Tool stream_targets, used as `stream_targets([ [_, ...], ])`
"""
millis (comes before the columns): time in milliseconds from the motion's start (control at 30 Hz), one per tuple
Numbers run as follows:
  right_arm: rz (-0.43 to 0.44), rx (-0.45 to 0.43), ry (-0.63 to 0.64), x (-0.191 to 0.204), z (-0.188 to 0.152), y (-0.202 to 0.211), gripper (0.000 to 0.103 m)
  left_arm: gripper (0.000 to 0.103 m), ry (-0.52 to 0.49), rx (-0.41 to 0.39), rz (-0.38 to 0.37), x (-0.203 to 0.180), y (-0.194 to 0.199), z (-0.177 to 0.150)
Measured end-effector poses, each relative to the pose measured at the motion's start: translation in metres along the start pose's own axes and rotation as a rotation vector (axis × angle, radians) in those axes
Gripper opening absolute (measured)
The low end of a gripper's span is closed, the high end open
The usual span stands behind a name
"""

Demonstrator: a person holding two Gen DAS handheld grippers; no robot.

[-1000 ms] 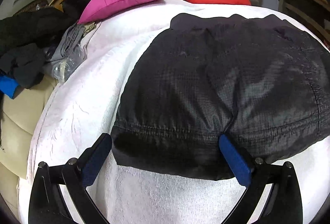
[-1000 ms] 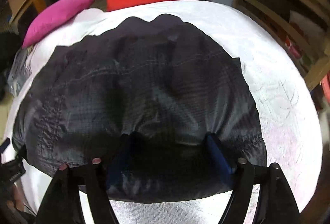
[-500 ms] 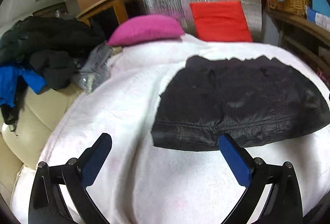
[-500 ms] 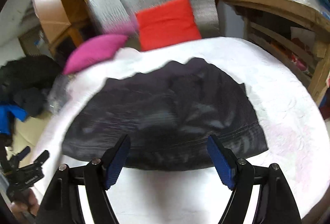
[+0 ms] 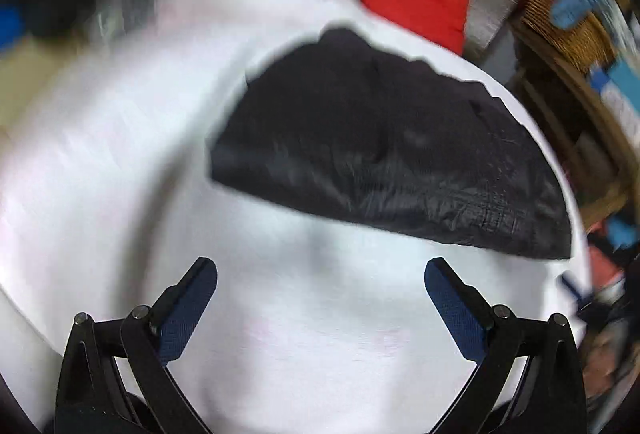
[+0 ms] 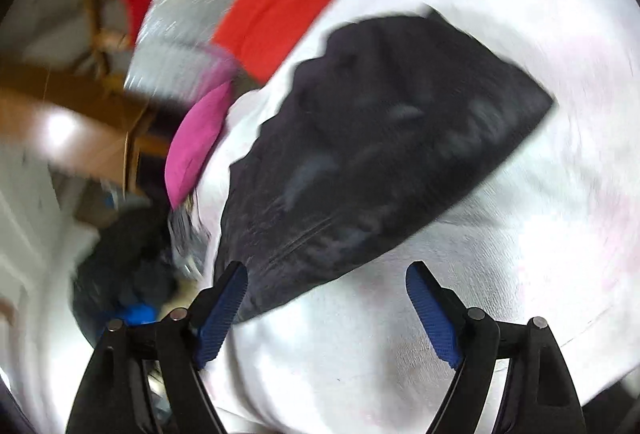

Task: Fold large clothes

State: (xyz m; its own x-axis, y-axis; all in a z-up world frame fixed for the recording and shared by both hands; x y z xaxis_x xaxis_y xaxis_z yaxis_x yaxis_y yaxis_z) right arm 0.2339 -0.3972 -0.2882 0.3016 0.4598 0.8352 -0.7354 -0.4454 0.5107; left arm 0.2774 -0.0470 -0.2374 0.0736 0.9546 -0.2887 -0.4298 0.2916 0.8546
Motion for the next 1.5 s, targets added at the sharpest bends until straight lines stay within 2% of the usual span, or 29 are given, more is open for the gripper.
stream_targets([
  [167,0.046,0.004,-0.205,-0.039,0.014,-0.019,0.085,0.103,0.17,0.042,-0.107,0.014,-0.033,0.02],
  [233,0.085,-0.016,-0.238,-0.044,0.022,-0.025,0.085,0.103,0.22,0.051,-0.124,0.019,-0.044,0.027],
  [367,0.103,-0.064,-0.278,-0.05,0.035,-0.037,0.087,0.103,0.371,0.051,-0.159,0.037,-0.065,0.041],
  [467,0.11,-0.09,-0.33,-0.055,0.045,-0.048,0.088,0.103,0.401,0.01,-0.162,0.041,-0.07,0.053],
  [567,0.124,-0.162,-0.354,-0.052,0.054,-0.053,0.096,0.103,0.425,-0.021,-0.183,0.044,-0.075,0.064],
  [700,0.042,-0.25,-0.263,-0.034,0.061,-0.06,0.1,0.102,0.453,-0.05,-0.206,0.049,-0.08,0.074],
  [767,-0.015,-0.269,-0.208,-0.025,0.061,-0.064,0.096,0.09,0.464,-0.067,-0.209,0.05,-0.081,0.078],
  [800,-0.029,-0.276,-0.199,-0.023,0.061,-0.064,0.085,0.079,0.468,-0.069,-0.198,0.051,-0.083,0.079],
  [833,-0.047,-0.281,-0.192,-0.023,0.061,-0.064,0.07,0.072,0.472,-0.071,-0.205,0.053,-0.083,0.08],
  [900,-0.046,-0.271,-0.207,-0.029,0.063,-0.064,0.053,0.058,0.481,-0.085,-0.222,0.054,-0.078,0.075],
  [933,-0.03,-0.267,-0.212,-0.029,0.063,-0.064,0.047,0.051,0.48,-0.1,-0.234,0.054,-0.074,0.075],
  [1000,-0.023,-0.279,-0.167,-0.022,0.062,-0.056,0.041,0.044,0.465,-0.114,-0.252,0.051,-0.068,0.074],
  [1100,-0.037,-0.305,-0.092,-0.01,0.057,-0.045,0.039,0.041,0.445,-0.125,-0.265,0.052,-0.058,0.067],
  [1300,-0.042,-0.293,-0.079,-0.015,0.039,-0.02,0.038,0.04,0.416,-0.102,-0.28,0.055,-0.036,0.038],
  [1467,-0.045,-0.257,-0.072,-0.035,0.013,0.0,0.038,0.041,0.329,-0.118,-0.207,0.045,-0.023,0.007],
  [1500,-0.048,-0.243,-0.077,-0.042,0.009,0.002,0.042,0.045,0.296,-0.116,-0.165,0.043,-0.022,0.001],
])
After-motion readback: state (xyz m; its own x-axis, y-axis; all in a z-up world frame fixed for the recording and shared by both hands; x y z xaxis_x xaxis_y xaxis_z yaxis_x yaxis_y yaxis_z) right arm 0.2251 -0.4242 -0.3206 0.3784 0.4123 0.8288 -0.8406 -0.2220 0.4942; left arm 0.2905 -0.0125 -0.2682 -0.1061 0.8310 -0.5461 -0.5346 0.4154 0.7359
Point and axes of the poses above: each gripper's, at about its wrist camera, not at the fingertips, and y roughly against the way its jaws point, x to its left, z to its top, the point moved 3 cm from there along -y, roughly the way its jaws point, and after that the axes turned 2 degrees about x, right-handed, at the moved point
